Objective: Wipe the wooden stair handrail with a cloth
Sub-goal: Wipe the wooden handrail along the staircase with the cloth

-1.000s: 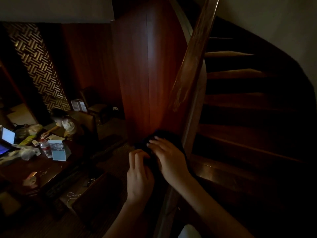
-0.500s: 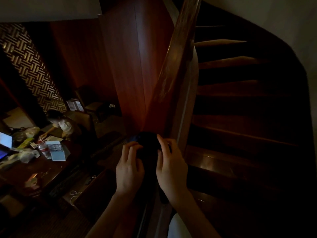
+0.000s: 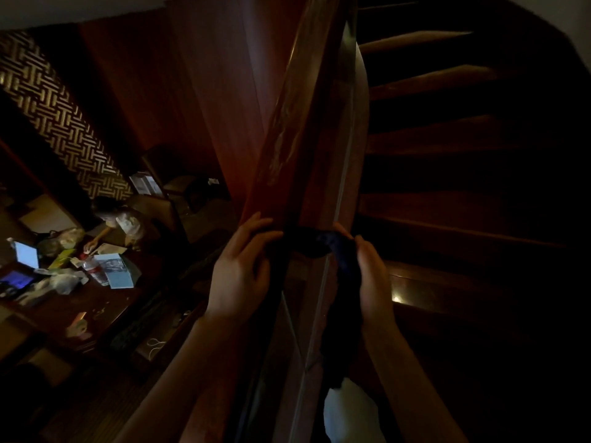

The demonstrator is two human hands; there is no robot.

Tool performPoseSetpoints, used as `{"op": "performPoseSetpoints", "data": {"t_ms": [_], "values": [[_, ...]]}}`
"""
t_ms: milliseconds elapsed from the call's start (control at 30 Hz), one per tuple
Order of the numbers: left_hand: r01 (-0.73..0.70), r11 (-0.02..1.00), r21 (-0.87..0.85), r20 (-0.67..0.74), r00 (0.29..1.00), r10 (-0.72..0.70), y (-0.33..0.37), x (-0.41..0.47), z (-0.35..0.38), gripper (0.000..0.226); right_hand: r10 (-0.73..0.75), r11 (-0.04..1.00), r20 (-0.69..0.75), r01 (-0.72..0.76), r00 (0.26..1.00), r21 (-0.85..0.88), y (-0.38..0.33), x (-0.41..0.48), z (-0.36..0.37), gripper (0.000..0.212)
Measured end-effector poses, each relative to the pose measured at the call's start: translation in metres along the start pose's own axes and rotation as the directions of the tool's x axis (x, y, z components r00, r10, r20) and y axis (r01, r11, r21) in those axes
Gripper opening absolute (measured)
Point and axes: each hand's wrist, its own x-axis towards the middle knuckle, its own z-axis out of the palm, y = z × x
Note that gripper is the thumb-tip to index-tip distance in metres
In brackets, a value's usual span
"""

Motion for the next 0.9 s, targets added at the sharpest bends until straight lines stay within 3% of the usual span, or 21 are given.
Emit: {"op": "performPoseSetpoints", "data": {"t_ms": [133,267,433,633,900], "values": [[0.023,1.0,0.017,-0.01,1.0,-0.023,0.006,0.031,0.014,0.048,0.195,0.979,-0.028,-0.193,0.98,0.066,0.005,0.044,-0.012,0.022],[0.042,0.998,0.04,-0.018,0.999,-0.041,0.002,0.027,0.024,0.05,0.258,0.966,0.046,-0.259,0.965,0.022,0.019,0.064,0.0,0.018],[0.126,0.991,0.044,0.02,0.992,-0.127,0.005,0.027,0.021,0.054,0.555,0.828,0.105,-0.56,0.825,0.025,0.015,0.061,0.022,0.014],[0.105,0.991,0.085,0.063,0.992,-0.11,0.004,0.022,0.022,0.051,0.534,0.846,0.008,-0.534,0.846,-0.005,0.001,0.044,0.043,0.028],[0.117,0.988,0.097,0.019,0.993,-0.119,0.007,0.025,0.025,0.049,0.4,0.91,0.029,-0.393,0.916,-0.137,-0.024,0.096,0.052,0.01]]}}
